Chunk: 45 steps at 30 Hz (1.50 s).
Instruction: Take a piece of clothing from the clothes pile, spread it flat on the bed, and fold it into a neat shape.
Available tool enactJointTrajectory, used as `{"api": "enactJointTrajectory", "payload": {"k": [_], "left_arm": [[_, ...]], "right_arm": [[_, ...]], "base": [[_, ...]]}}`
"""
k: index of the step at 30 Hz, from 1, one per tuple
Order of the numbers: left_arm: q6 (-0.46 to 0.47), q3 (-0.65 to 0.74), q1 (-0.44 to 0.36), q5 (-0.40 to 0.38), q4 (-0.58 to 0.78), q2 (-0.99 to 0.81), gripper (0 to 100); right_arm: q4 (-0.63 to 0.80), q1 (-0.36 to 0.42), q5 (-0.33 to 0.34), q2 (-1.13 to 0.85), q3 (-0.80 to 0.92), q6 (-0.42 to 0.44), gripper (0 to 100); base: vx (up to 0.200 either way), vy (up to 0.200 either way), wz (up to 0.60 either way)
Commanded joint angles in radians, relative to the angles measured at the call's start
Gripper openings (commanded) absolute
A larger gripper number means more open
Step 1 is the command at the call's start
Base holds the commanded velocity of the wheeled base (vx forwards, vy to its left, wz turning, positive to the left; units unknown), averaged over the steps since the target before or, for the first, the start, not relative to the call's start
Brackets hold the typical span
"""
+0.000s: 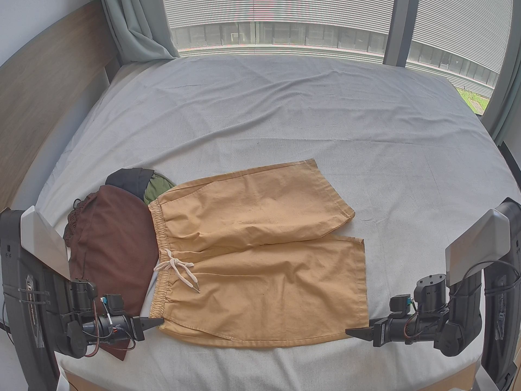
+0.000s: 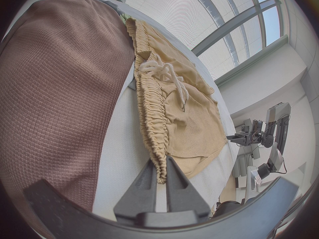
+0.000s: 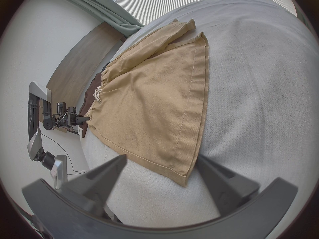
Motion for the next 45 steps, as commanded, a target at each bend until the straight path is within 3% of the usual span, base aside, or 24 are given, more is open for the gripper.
{"api": "enactJointTrajectory", "payload": {"k": [1,20,45], "left_arm": [[-0.001,0.000,0.002,0.000,0.000,0.001,0],[0.012,0.037,0.014,-0.048,-0.002,-0.007,0],[0.223,0.114,0.066,-0.112,0.000,0.021,0]], "right_arm": [[-0.001,0.002,0.000,0.006,0.003,0.000,0],[-0.001,0.003,-0.004,-0.011,0.044,-0.006,0],[-0.003,-0.010,0.037,-0.031,0.112,-0.101,0]], "base": [[0.000,0.000,0.00],[0.000,0.000,0.00],[0.000,0.000,0.00]]}}
